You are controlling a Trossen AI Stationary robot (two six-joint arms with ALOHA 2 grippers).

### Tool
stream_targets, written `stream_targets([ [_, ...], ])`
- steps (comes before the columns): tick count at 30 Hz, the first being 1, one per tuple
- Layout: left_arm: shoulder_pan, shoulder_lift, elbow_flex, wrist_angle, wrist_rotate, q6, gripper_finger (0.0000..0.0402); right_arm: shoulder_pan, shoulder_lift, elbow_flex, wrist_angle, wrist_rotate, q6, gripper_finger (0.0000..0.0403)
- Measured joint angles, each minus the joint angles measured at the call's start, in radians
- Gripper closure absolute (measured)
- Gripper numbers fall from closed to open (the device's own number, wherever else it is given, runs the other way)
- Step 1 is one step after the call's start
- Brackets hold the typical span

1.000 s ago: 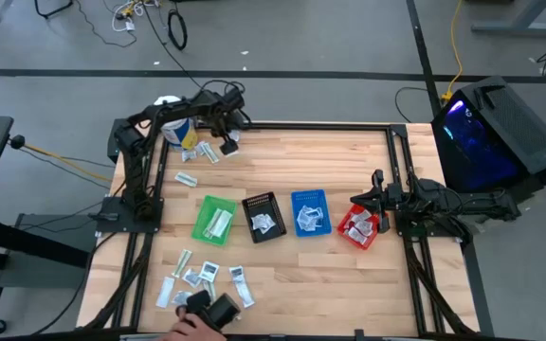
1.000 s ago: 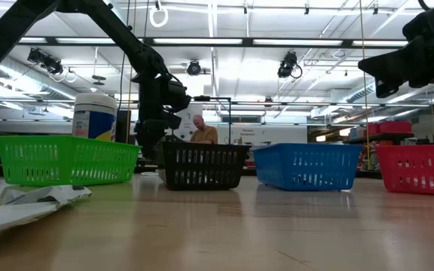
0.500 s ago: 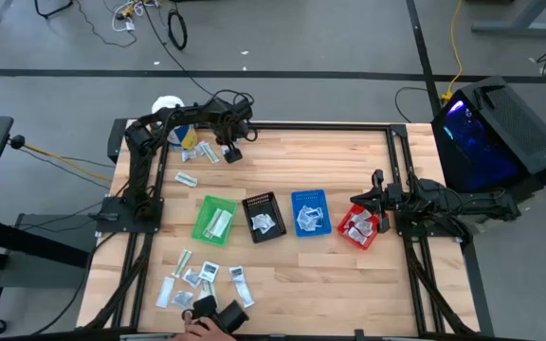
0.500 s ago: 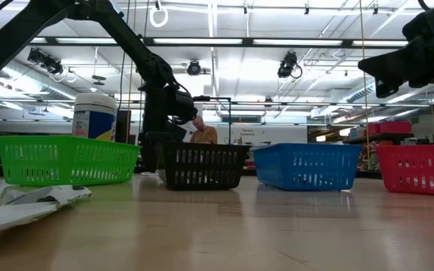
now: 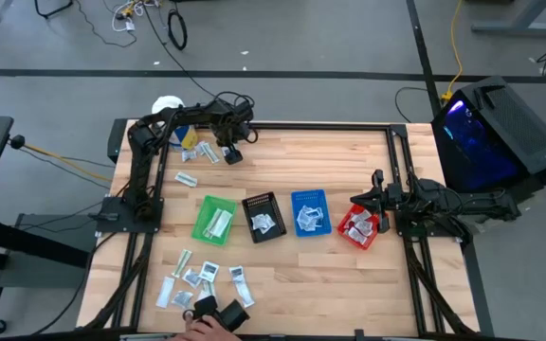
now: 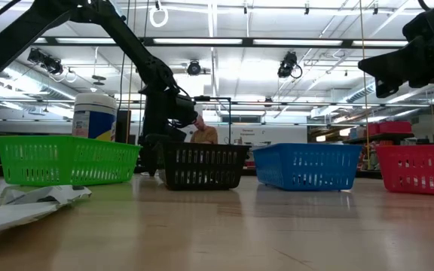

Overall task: Pick & Place First Aid Supplies
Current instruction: Put the towelette pack into the black basket

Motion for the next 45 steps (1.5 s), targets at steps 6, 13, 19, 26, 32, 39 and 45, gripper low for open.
stream_targets([
  [6,0.000,0.001,0.000,-0.001,0.023,0.002,0.0029,0.000,0.000,0.000,0.000,0.000,0.000,0.0380],
  [13,0.000,0.002,0.000,-0.006,0.032,0.001,0.0083,0.000,0.000,0.000,0.000,0.000,0.000,0.0380],
  [19,0.000,0.002,0.000,-0.005,0.036,0.000,0.0116,0.000,0.000,0.000,0.000,0.000,0.000,0.0380],
  [26,0.000,0.002,0.000,-0.005,0.036,-0.002,0.0147,0.000,0.000,0.000,0.000,0.000,0.000,0.0380],
  [32,-0.001,0.002,0.000,-0.005,0.034,-0.002,0.0154,0.000,0.000,0.000,0.000,0.000,0.000,0.0380],
  [39,-0.001,-0.019,-0.002,-0.023,0.018,-0.002,0.0154,0.000,0.000,0.000,0.000,0.000,0.000,0.0380],
  [45,-0.006,-0.087,-0.002,-0.027,0.007,-0.029,0.0154,0.000,0.000,0.000,0.000,0.000,0.000,0.0380],
])
